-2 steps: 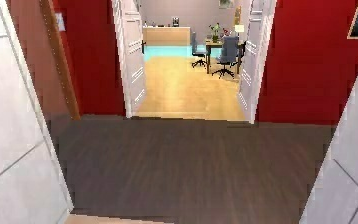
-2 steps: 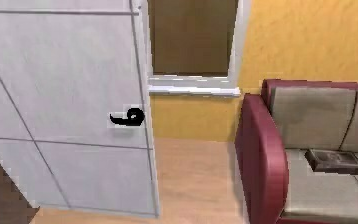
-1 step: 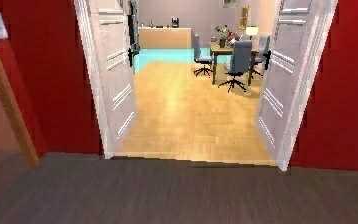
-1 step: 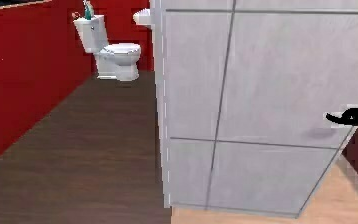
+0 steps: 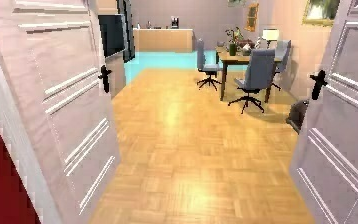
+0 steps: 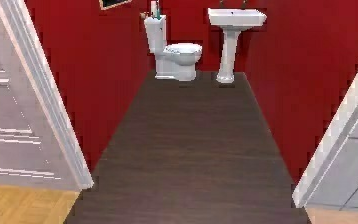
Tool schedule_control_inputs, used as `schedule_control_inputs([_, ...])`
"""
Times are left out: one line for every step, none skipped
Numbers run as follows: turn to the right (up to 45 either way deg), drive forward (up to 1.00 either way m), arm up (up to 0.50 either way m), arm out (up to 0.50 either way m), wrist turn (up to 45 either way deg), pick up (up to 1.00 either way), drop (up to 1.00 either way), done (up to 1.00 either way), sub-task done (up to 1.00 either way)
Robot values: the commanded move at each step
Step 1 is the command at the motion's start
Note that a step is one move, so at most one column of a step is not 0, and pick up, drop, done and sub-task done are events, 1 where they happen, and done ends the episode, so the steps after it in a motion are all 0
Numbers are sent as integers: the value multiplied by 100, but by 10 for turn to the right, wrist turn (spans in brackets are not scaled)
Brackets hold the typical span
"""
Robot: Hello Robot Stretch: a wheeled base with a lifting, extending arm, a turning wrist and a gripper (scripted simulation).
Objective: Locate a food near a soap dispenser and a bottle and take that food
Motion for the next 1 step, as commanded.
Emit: schedule_control_inputs([0,100,0,0,0,0,0,0,0])
